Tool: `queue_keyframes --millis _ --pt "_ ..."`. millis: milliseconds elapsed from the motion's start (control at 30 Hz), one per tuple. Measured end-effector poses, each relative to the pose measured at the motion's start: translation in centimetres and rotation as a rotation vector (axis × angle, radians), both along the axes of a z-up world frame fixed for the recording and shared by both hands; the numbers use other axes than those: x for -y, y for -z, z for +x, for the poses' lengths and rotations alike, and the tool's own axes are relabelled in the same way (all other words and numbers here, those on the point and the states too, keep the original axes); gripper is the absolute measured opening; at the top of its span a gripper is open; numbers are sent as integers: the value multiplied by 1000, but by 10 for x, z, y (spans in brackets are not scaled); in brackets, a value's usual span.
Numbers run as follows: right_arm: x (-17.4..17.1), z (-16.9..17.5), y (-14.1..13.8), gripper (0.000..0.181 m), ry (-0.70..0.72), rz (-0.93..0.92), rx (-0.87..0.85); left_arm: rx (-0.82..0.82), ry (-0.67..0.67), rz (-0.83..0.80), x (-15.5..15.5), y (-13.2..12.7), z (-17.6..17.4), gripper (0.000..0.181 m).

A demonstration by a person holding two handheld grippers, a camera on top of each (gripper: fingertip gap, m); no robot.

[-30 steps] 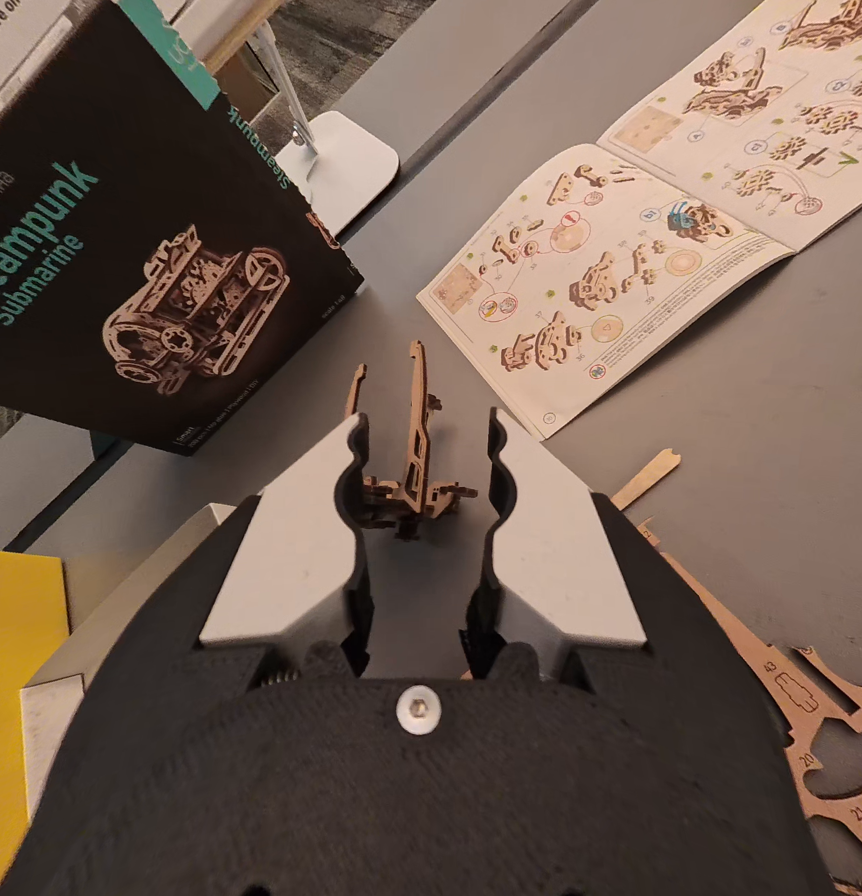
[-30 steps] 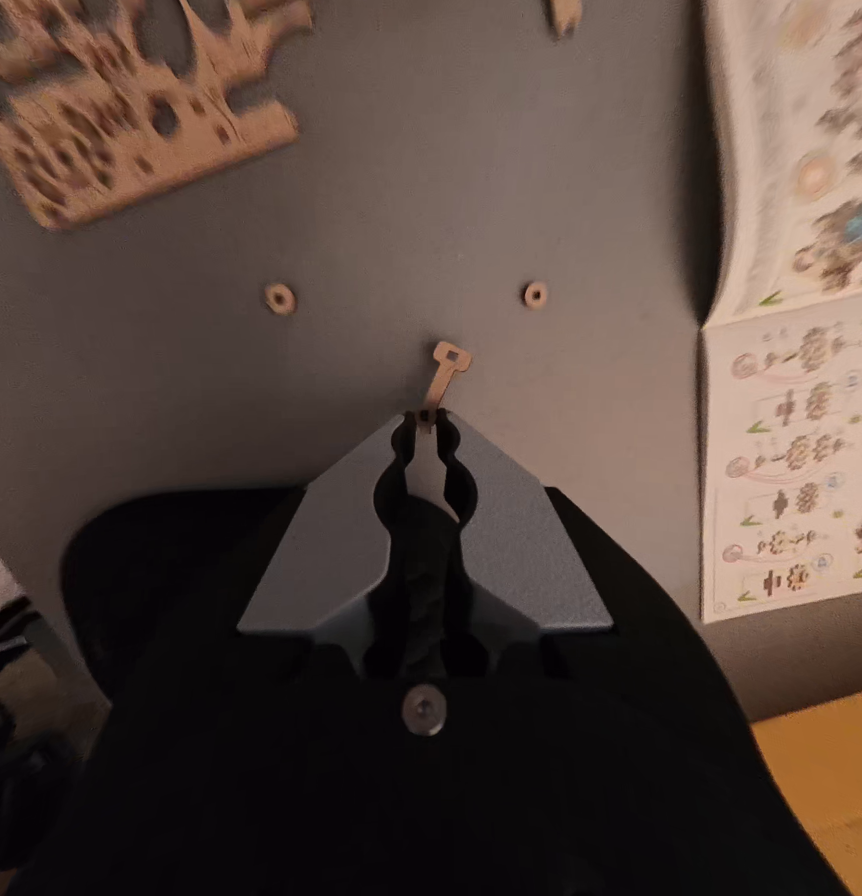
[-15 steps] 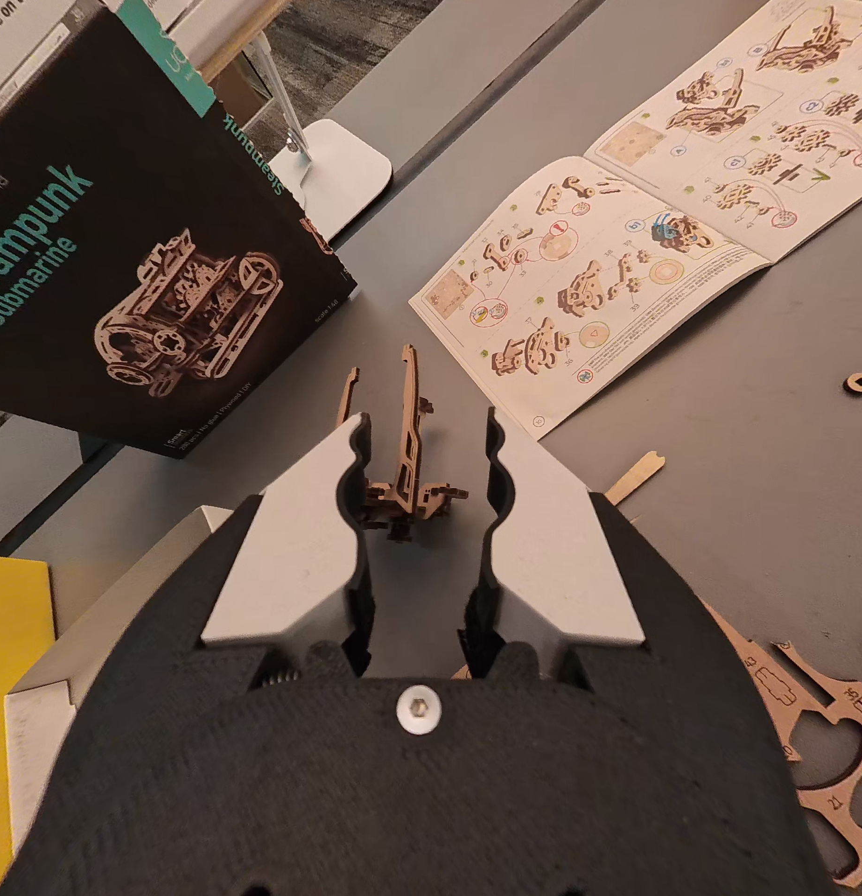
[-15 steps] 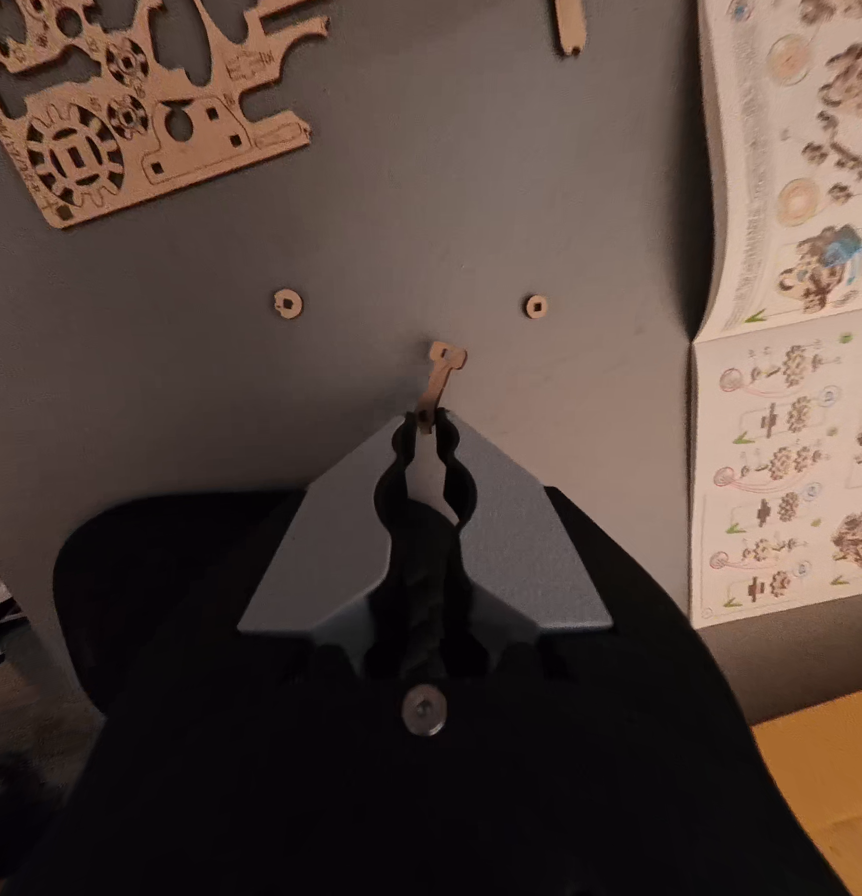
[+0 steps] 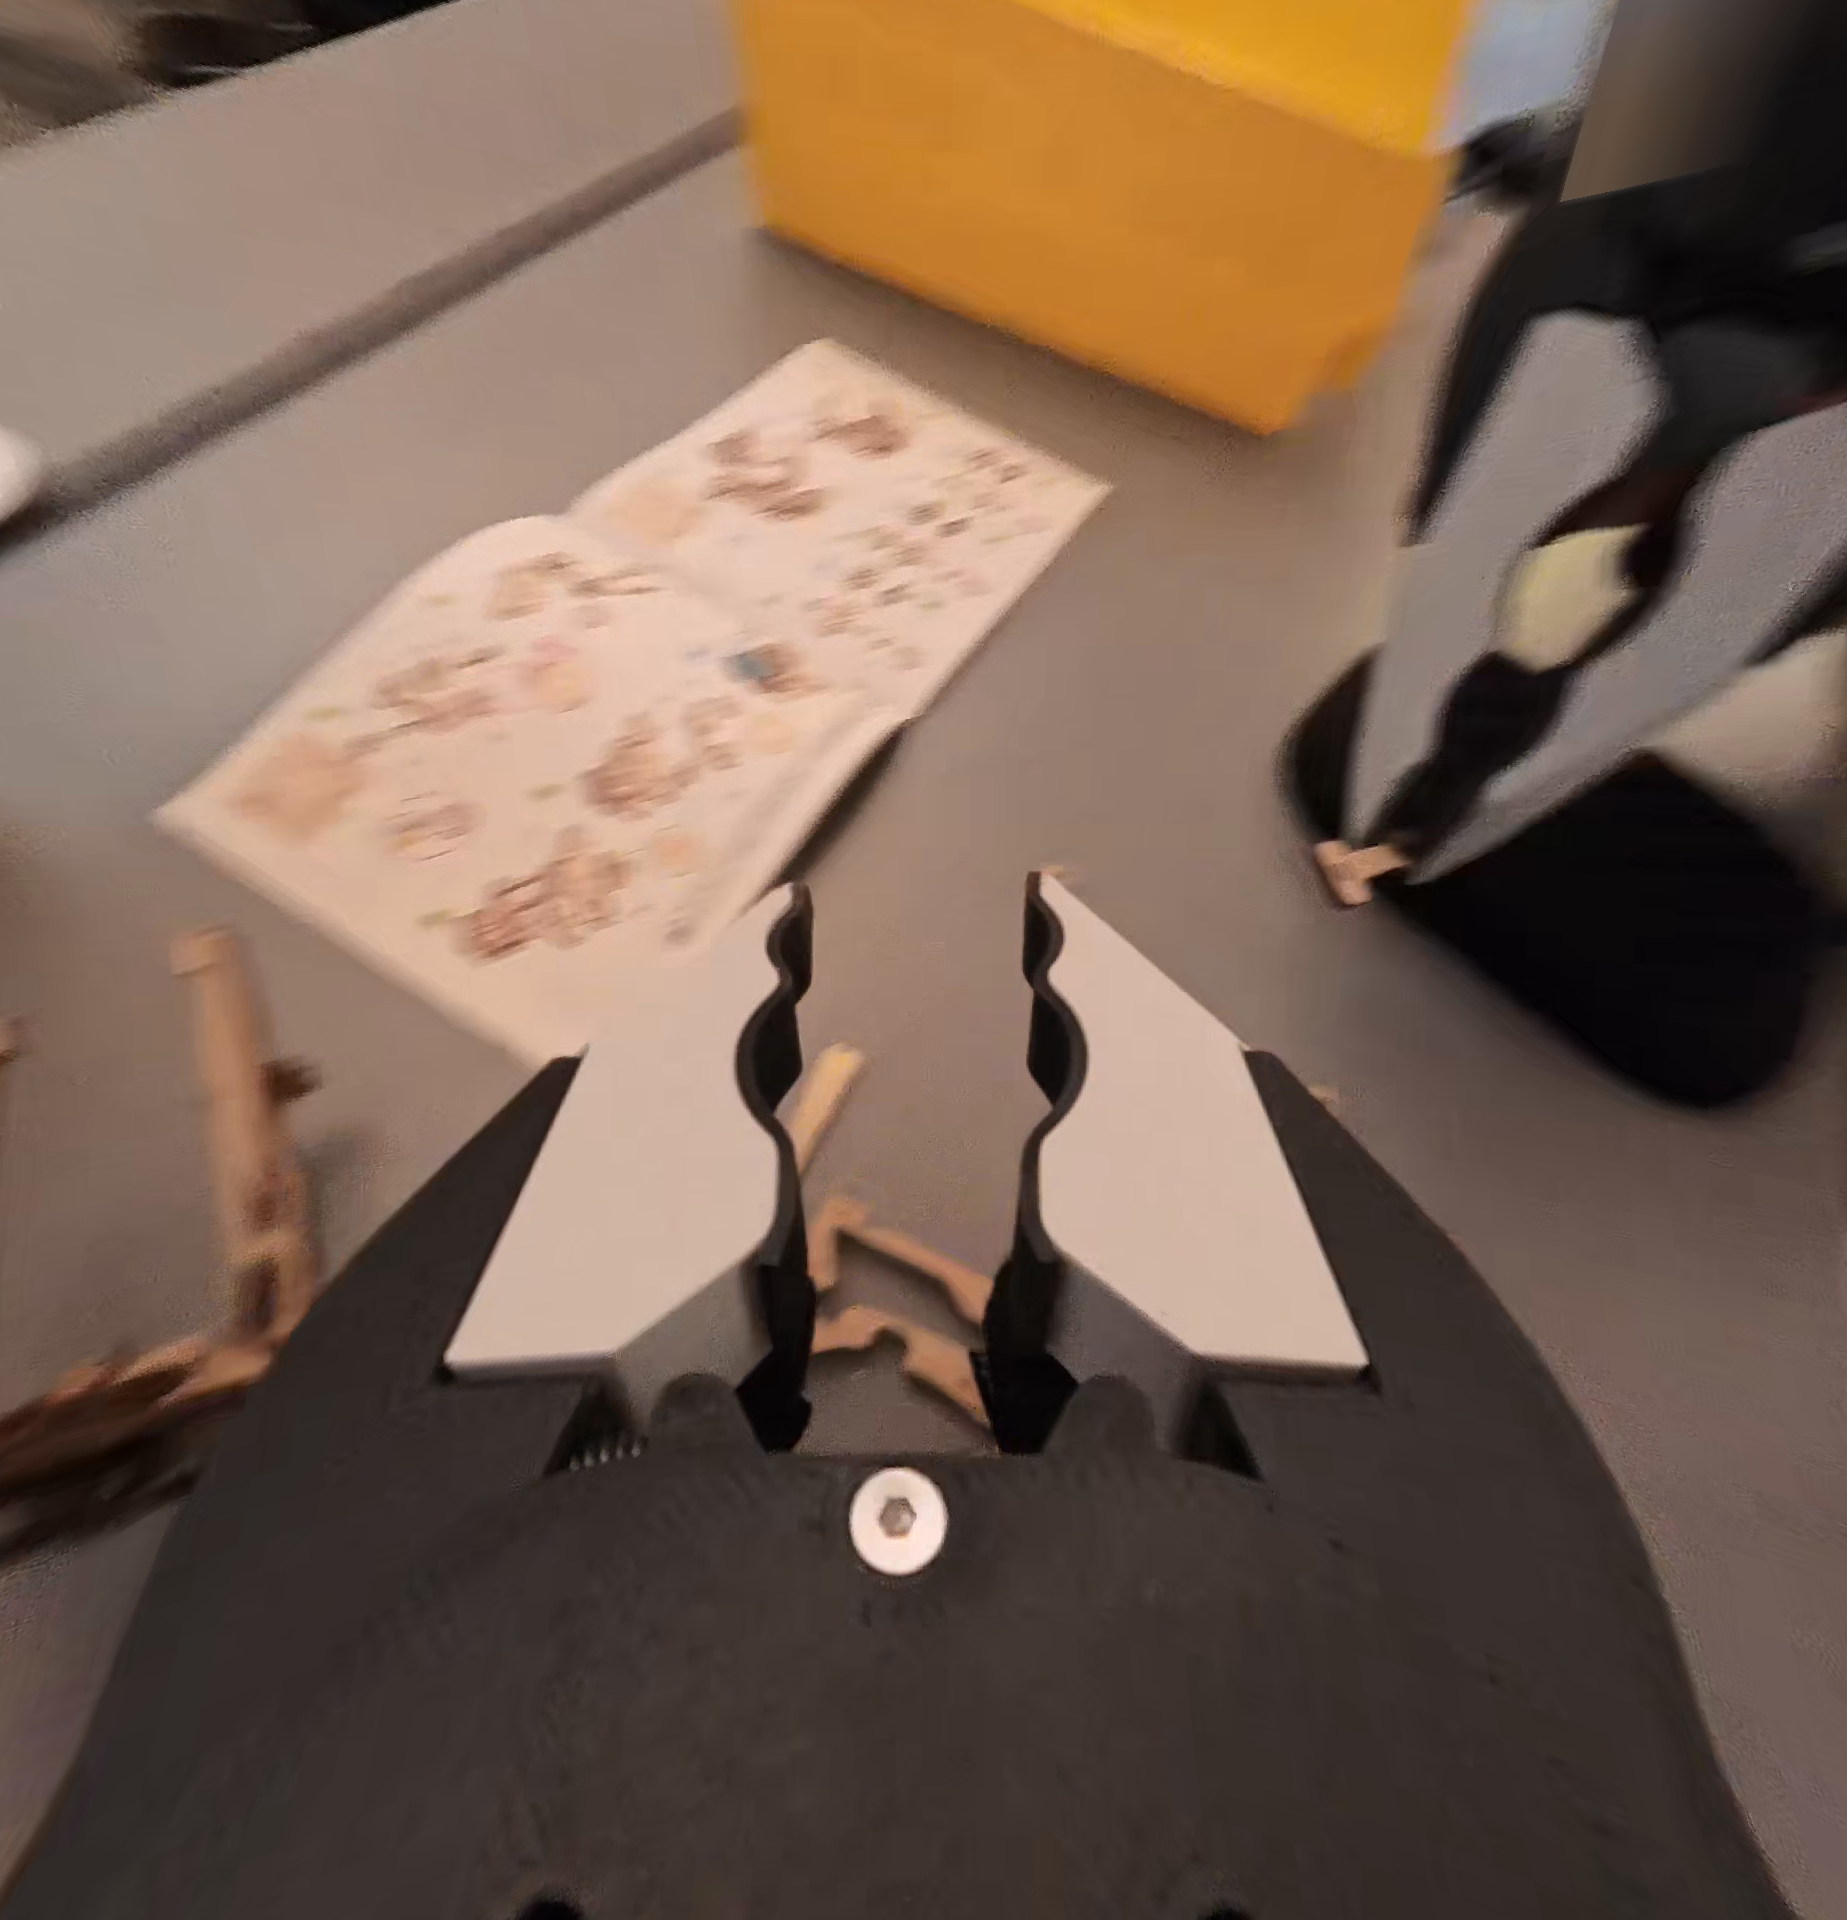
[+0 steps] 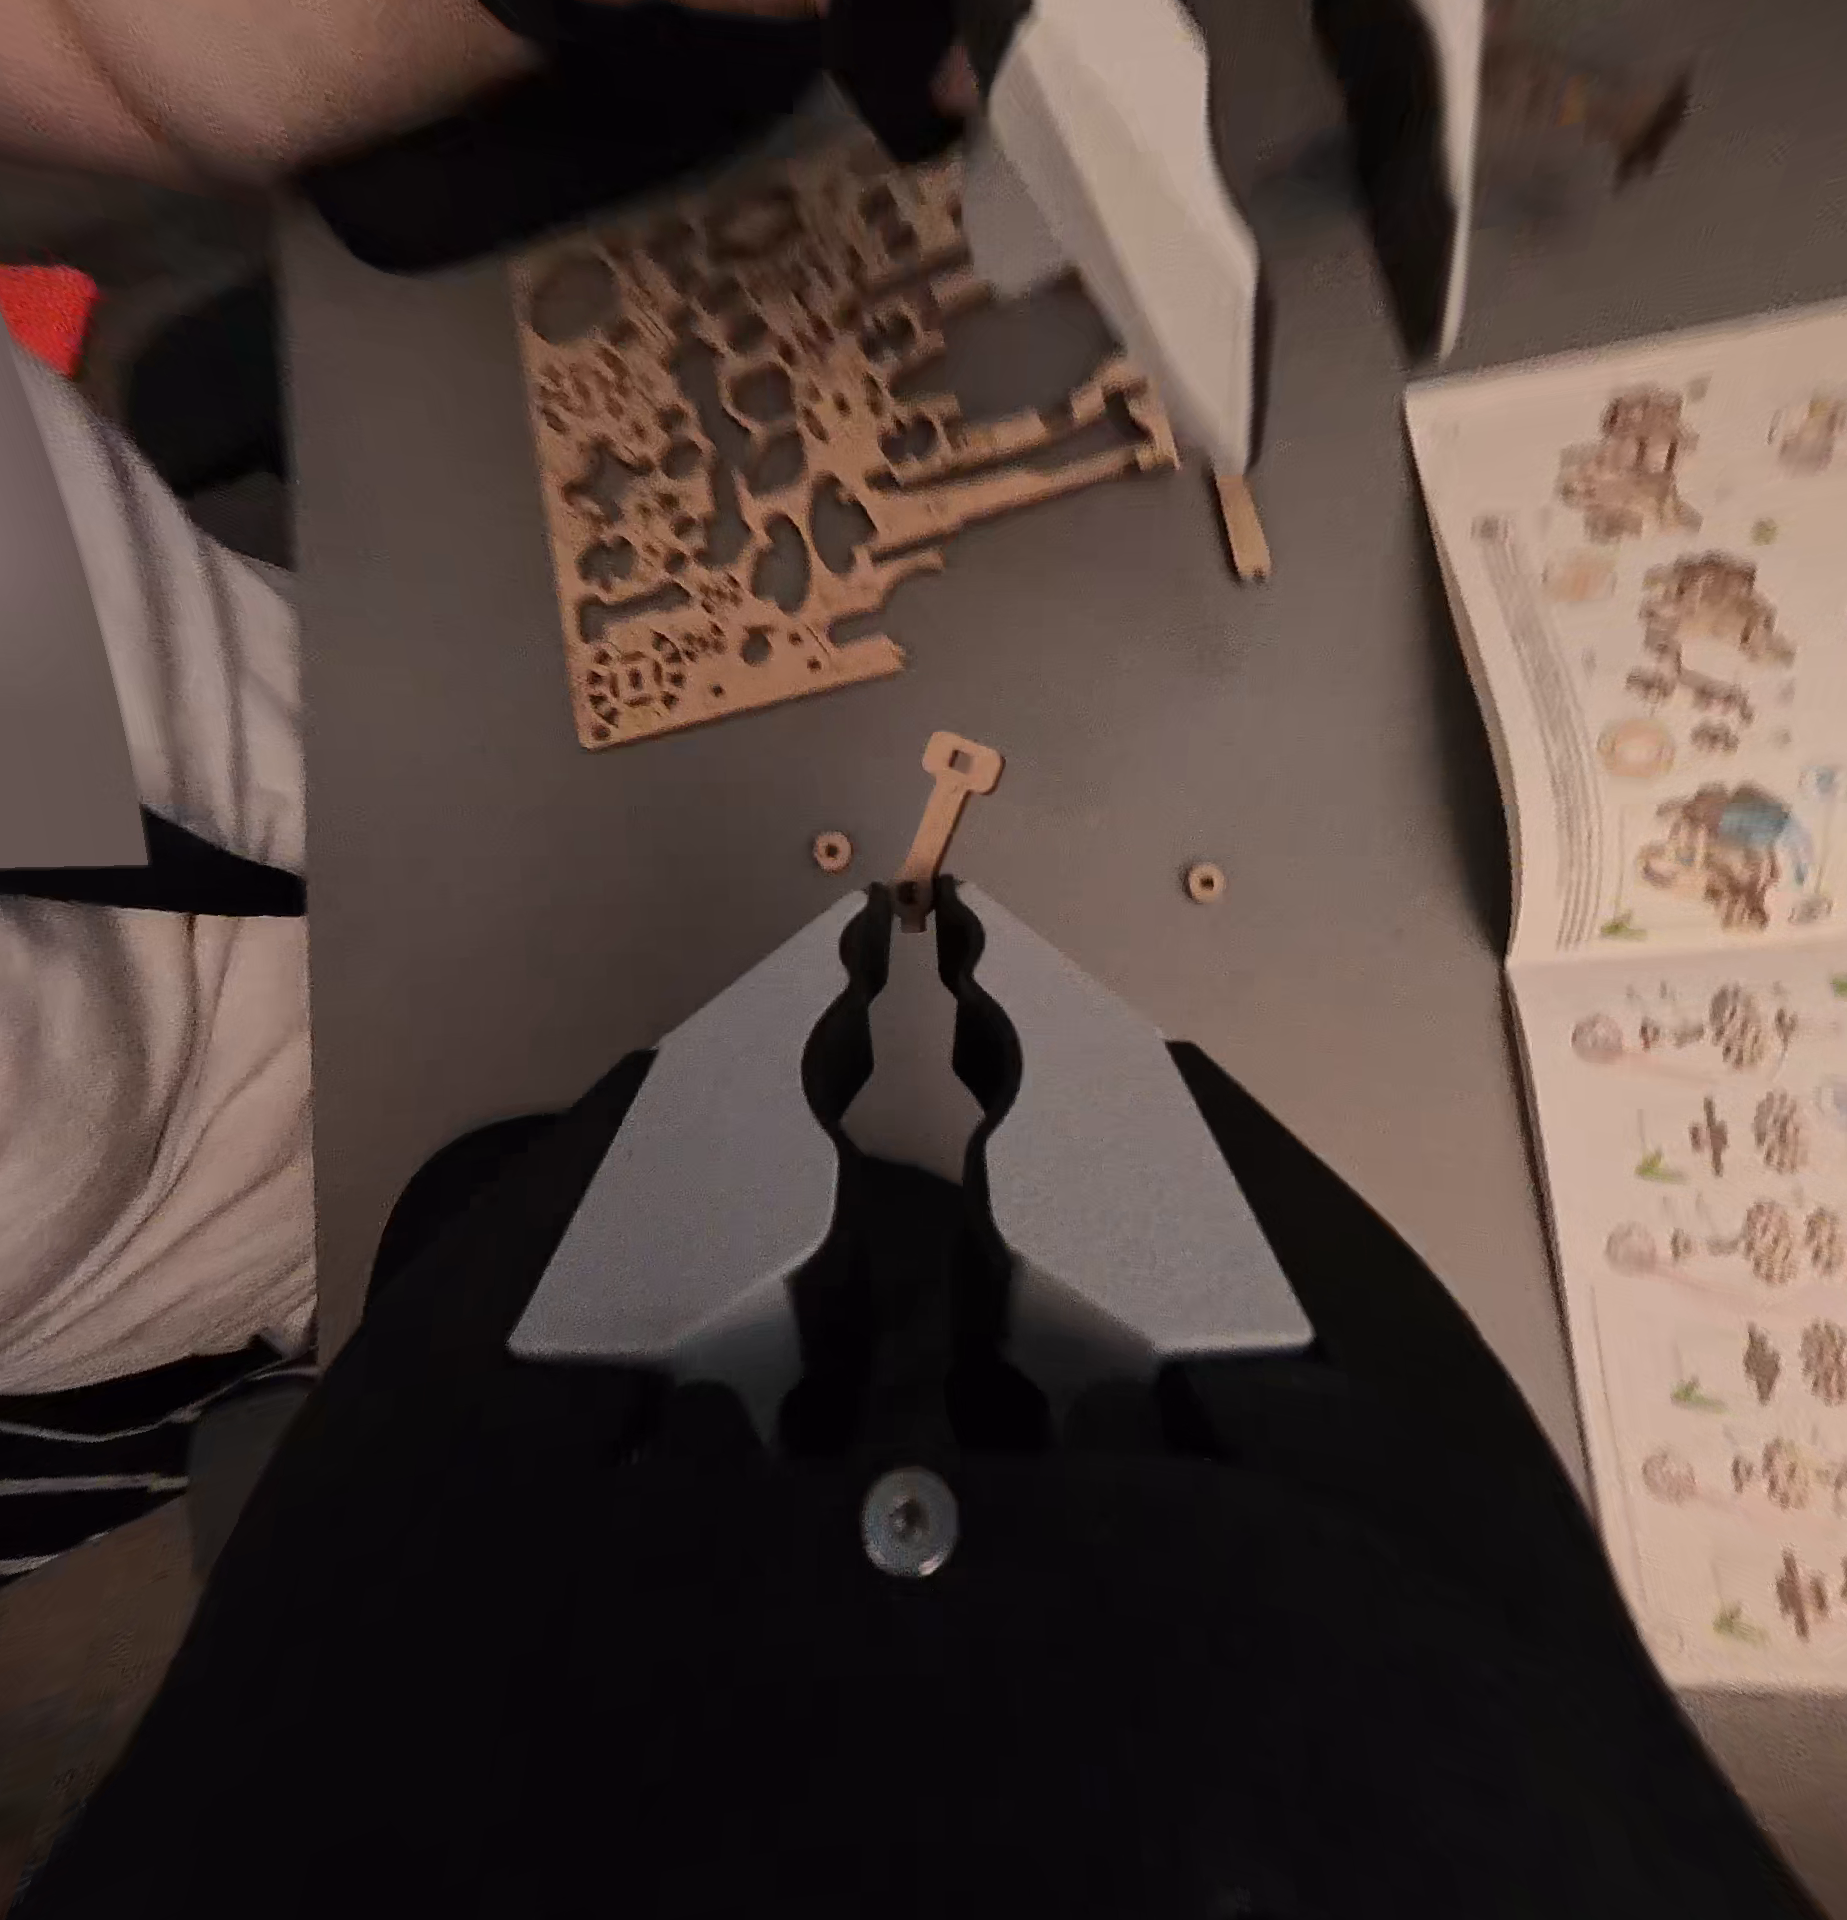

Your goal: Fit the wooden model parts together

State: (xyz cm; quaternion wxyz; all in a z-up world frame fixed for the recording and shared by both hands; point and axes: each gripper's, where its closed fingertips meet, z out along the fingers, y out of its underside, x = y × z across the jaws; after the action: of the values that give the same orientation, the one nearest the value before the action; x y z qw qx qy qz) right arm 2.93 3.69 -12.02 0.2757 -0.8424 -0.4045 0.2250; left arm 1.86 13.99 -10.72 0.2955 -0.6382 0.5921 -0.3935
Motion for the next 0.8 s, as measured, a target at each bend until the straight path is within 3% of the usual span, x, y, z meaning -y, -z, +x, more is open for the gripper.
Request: queue_keyframes --millis 100,233,467,633,800 --pt "3 -11 -22 8 -63 88 -134 123 186 -273 42 -25 4 35" --pt "6 -23 -42 7 -102 109 -302 202 373 -563 75 -50 0 37" --pt "14 -29 -74 7 -169 -148 -801 313 488 -469 90 -68 -7 39" --pt "15 -34 -68 7 -196 -199 -847 378 532 -541 96 -82 -12 40" --pt "19 -39 -74 7 -232 -254 -900 374 597 -404 105 -77 -18 40"
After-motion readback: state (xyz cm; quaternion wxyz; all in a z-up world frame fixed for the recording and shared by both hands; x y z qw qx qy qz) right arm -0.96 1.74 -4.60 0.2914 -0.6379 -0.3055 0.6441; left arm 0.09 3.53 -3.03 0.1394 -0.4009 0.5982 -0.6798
